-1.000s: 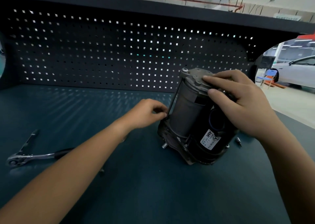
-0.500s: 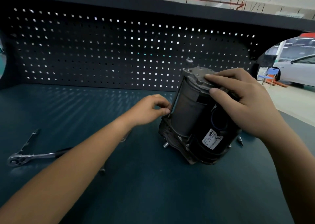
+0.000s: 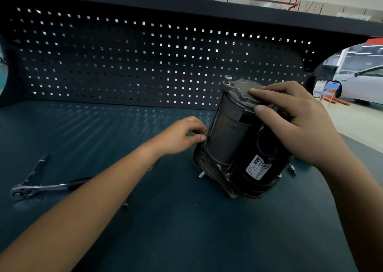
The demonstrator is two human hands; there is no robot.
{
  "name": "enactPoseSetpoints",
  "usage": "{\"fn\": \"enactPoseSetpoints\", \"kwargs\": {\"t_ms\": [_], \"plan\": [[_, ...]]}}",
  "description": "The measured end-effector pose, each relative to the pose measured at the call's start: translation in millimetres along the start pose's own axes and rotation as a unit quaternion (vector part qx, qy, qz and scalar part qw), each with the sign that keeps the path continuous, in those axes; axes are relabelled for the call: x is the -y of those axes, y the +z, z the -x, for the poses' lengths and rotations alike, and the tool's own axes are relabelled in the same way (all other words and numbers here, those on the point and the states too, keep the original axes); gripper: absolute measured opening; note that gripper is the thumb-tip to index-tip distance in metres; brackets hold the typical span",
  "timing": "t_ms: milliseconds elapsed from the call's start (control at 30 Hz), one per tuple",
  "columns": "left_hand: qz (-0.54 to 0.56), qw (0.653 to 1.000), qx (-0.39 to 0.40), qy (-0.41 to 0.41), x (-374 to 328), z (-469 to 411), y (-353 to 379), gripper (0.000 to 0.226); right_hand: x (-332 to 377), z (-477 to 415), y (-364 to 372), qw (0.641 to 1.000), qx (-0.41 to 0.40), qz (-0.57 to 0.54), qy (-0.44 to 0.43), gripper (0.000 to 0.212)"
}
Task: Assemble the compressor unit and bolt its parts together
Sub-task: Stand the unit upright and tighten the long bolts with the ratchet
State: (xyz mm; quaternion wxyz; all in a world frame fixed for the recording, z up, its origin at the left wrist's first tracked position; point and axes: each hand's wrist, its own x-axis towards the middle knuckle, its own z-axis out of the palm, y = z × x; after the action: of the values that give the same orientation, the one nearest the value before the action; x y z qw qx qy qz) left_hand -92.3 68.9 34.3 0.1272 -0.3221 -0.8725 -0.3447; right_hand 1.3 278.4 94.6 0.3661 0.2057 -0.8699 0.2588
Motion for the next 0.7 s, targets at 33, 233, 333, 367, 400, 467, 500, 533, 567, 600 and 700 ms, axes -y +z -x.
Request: {"fn": "enactPoseSetpoints", "kwargs": {"t_ms": [33,233,333,367,400,467,500,533,567,600,700], "plan": [[0.001,1.0,0.001,0.002,0,0,0,0.01,0,0,0,1.0,0.0,0.0,0.0,0.046],[-0.006,1.0,0.026,-0.013,1,1,2,0.008,-1,0,0,1.0,0.001,-0.001,0.0,0.033],[-0.001,1.0,0.022,-0.014,1,3,2,0.009,-3,-1,-1,1.0,-0.002,0.004,-0.001,0.031],[0.013,1.0,0.017,-0.018,1,4,2,0.008,-3,-1,-1,1.0,-0.003,0.005,0.0,0.031],[0.027,0.999,0.011,-0.023,0,5,2,0.007,-2,-1,-1,1.0,-0.003,0.004,0.001,0.031],[0.053,0.998,-0.011,-0.028,-3,7,1,0.012,-2,-1,-1,1.0,-0.001,0.005,0.003,0.031],[0.067,0.997,-0.031,-0.028,-5,7,0,0.018,-2,-1,-1,1.0,0.0,0.005,0.006,0.032],[0.085,0.994,-0.055,-0.028,-10,7,-2,0.023,-2,0,0,1.0,0.0,0.005,0.01,0.033],[0.105,0.991,-0.082,-0.024,-15,6,-3,0.027,-2,0,0,1.0,0.003,0.005,0.016,0.036],[0.124,0.986,-0.106,-0.015,-22,5,-5,0.029,-2,1,0,1.0,0.006,0.007,0.024,0.04],[0.189,0.968,-0.161,0.031,-48,1,-12,0.029,0,1,-2,0.998,0.019,0.043,0.031,0.053]]}}
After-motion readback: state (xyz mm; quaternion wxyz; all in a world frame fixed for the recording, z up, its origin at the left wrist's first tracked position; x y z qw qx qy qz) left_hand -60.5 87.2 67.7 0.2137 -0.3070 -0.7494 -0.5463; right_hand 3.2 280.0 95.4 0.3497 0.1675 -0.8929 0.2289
